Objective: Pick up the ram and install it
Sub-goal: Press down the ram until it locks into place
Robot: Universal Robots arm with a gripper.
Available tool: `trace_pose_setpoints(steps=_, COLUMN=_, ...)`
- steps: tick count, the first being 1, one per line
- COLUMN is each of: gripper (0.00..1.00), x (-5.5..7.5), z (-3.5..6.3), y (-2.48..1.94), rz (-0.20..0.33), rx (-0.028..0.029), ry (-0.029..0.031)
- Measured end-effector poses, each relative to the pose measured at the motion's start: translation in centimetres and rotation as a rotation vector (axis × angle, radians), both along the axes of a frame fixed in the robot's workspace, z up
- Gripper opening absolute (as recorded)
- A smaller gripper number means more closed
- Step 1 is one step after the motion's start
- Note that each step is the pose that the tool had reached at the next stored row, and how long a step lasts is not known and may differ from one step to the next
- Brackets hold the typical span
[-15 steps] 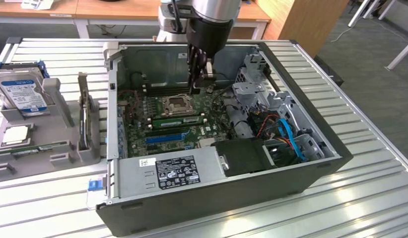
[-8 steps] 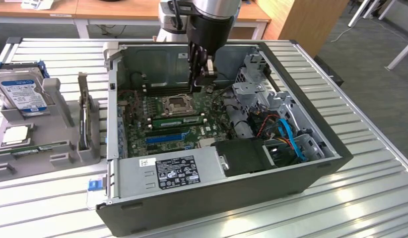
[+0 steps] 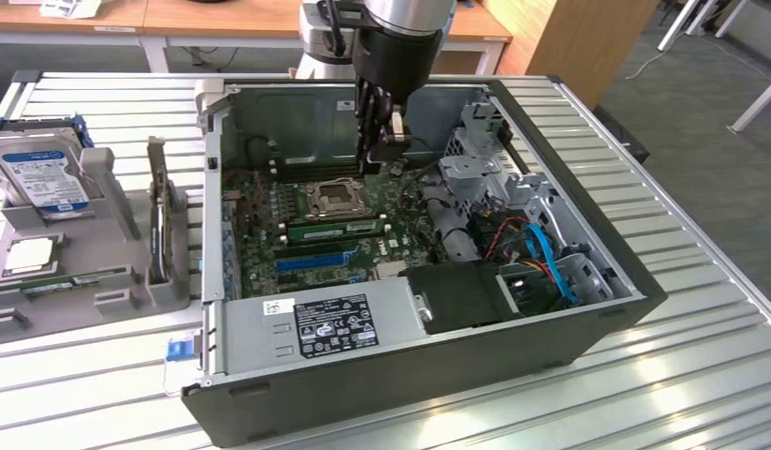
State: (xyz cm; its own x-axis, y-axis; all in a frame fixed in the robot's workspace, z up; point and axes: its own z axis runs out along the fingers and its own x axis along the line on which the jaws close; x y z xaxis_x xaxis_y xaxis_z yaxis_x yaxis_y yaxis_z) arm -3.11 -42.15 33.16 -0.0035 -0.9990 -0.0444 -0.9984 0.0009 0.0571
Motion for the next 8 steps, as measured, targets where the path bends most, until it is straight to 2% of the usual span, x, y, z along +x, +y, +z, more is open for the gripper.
trace_pose_setpoints(steps=6, gripper=0.31, x=0.00, z=0.00, y=0.00, rz=0.000, rx=0.0000, ry=0.0000)
trace_pose_setpoints(steps=7, gripper=0.30, x=0.00, z=0.00, y=0.00, rz=0.000, rx=0.0000, ry=0.0000)
trace_pose_setpoints(steps=8, gripper=0.23, x=0.00, z=0.00, y=0.00, rz=0.000, rx=0.0000, ry=0.0000)
